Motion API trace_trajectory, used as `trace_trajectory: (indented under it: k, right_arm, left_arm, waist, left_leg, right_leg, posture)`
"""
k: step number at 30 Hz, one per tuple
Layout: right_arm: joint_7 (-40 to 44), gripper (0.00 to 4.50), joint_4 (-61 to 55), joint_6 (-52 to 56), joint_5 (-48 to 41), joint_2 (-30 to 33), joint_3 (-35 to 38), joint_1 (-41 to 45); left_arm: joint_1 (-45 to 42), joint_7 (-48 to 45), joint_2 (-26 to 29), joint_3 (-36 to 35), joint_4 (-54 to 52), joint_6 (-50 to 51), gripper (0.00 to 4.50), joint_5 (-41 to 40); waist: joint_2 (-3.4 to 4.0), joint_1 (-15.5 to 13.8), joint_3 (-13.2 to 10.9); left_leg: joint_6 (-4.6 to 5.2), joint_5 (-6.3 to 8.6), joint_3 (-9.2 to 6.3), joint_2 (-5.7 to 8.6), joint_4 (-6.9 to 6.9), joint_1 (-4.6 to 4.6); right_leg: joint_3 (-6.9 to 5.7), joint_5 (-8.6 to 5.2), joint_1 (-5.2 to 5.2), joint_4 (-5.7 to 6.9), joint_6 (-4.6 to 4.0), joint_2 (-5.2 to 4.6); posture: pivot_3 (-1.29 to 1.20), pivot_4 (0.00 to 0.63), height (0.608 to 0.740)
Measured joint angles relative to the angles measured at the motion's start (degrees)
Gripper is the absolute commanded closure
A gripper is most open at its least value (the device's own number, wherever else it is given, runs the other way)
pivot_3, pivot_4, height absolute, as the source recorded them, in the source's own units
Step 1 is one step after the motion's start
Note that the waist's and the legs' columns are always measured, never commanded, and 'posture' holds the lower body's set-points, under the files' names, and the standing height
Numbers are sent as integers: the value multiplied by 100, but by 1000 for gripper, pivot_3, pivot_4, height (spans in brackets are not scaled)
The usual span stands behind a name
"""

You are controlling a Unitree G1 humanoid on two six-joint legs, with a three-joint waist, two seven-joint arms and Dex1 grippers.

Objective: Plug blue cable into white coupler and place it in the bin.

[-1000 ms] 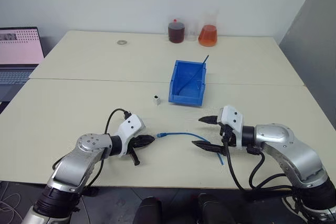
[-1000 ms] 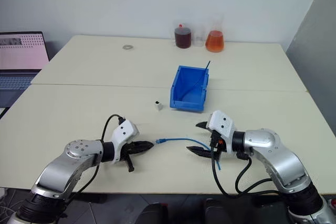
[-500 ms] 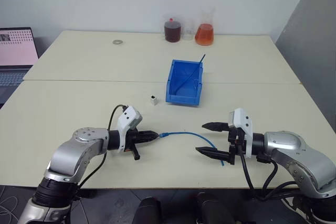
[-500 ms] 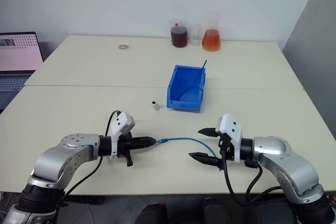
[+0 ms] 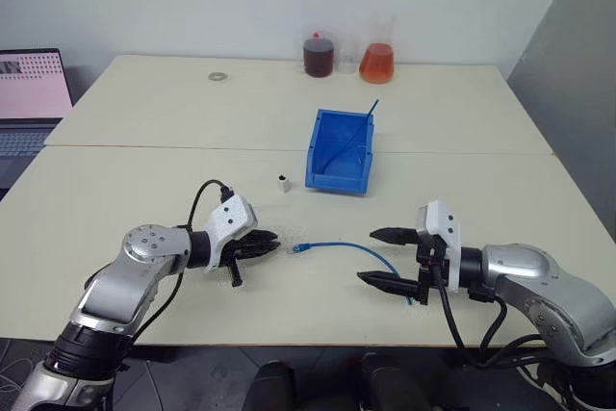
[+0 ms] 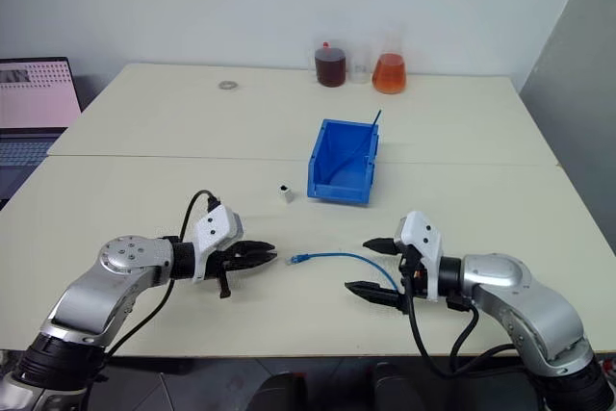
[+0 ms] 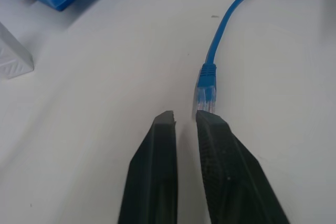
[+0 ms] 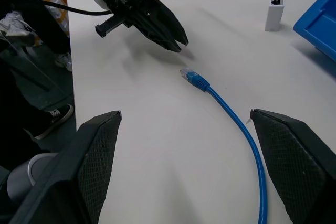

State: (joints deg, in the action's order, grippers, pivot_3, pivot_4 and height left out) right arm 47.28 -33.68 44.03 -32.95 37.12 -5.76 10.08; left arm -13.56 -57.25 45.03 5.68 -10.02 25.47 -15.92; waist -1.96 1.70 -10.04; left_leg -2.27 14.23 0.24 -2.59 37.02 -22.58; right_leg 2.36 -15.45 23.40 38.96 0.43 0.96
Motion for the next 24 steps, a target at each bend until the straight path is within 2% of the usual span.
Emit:
trace_trajectory:
  k: [9, 22, 23, 24]
  right_arm:
    - [2, 322, -4, 14, 21, 25, -60, -6]
    - [3, 322, -4, -105, 50, 62, -225, -39]
    - [2, 322, -4, -107, 56, 63, -231, -48]
    - [1, 322, -4, -109, 71, 65, -231, -48]
  left_arm:
    - [65, -56, -68, 130, 195, -43, 1087, 143]
    - [-557, 220, -596, 711, 541, 178, 1087, 698]
    - [-604, 211, -601, 751, 548, 214, 1453, 712]
    - [-634, 199, -602, 770, 551, 255, 1523, 719]
  waist:
    - [0, 0, 0]
    - [-2, -20, 2]
    - [-2, -20, 2]
    - [-2, -18, 2]
  left_leg:
    - [0, 0, -1, 2, 0, -1]
    - [0, 0, -3, 9, 4, -3]
    - [0, 0, -3, 10, 4, -2]
    - [0, 0, -2, 10, 4, -1]
  right_leg:
    - [-2, 0, 2, 1, 0, 1]
    - [-4, 1, -1, 2, 2, 1]
    - [-3, 1, -2, 2, 2, 1]
    - [-2, 1, -2, 2, 3, 1]
  posture:
    - [0, 150, 740]
    - [0, 150, 740]
    - [0, 150, 740]
    - [0, 150, 740]
